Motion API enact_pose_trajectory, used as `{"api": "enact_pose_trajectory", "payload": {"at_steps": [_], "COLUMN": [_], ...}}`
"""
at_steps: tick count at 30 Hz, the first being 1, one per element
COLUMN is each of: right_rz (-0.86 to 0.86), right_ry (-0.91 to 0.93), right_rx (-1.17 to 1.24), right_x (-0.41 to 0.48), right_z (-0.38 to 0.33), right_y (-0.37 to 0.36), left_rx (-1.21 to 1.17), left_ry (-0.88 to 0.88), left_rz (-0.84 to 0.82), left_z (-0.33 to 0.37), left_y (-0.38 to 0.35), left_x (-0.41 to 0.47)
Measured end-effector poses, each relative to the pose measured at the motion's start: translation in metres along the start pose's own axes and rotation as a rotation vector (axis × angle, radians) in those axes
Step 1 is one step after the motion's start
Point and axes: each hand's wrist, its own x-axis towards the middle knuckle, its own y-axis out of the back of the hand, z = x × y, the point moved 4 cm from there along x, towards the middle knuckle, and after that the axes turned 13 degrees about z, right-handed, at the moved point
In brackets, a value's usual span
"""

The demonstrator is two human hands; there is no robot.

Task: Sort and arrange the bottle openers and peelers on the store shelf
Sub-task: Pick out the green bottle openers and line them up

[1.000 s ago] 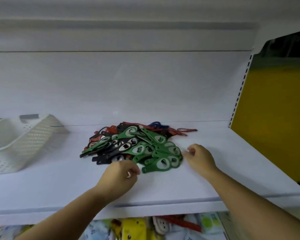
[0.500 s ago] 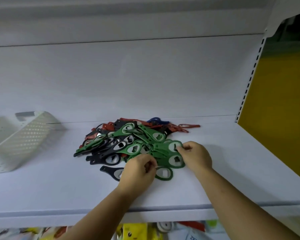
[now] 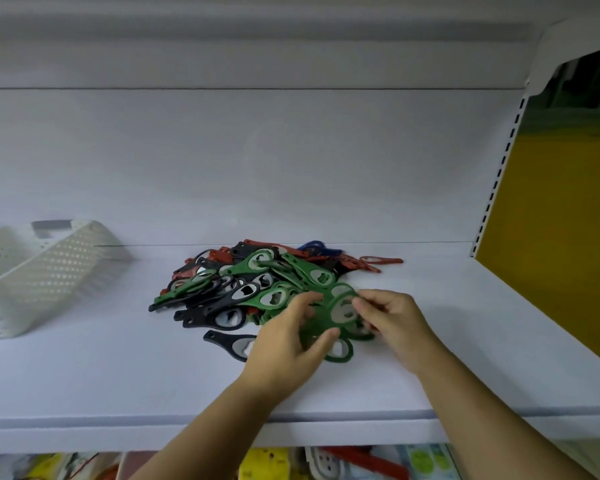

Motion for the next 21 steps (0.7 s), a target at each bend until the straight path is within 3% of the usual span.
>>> {"api": "enact_pose_trajectory", "payload": {"at_steps": [2, 4, 7, 13, 17, 21], "right_rz": [-0.008, 0.122, 0.357, 0.3, 0.28, 0.41], "right_ry": [0.018, 0.121, 0.162, 0.073, 0.081, 0.015], "right_rx": [-0.045, -0.285, -0.628, -0.873, -0.852, -0.421], "right_x": [-0.002, 0.003, 0.009, 0.01, 0.012, 0.016], "right_z": [0.001, 0.005, 0.011, 0.022, 0.023, 0.019], "right_y": [-0.003, 0.002, 0.015, 0.022, 0.021, 0.034], "left_rx": [0.117, 0.085, -0.247, -0.648, -0.761, -0.881], "left_ry": [-0.087, -0.026, 0.249, 0.468, 0.539, 0.641], "left_rz": [-0.054, -0.025, 0.05, 0.065, 0.001, -0.045], "left_z": [0.0, -0.004, -0.011, -0.014, -0.019, -0.02], "left_y": [-0.006, -0.007, 0.0, 0.009, 0.011, 0.01], "left_x": [0.0, 0.003, 0.008, 0.012, 0.013, 0.013]}}
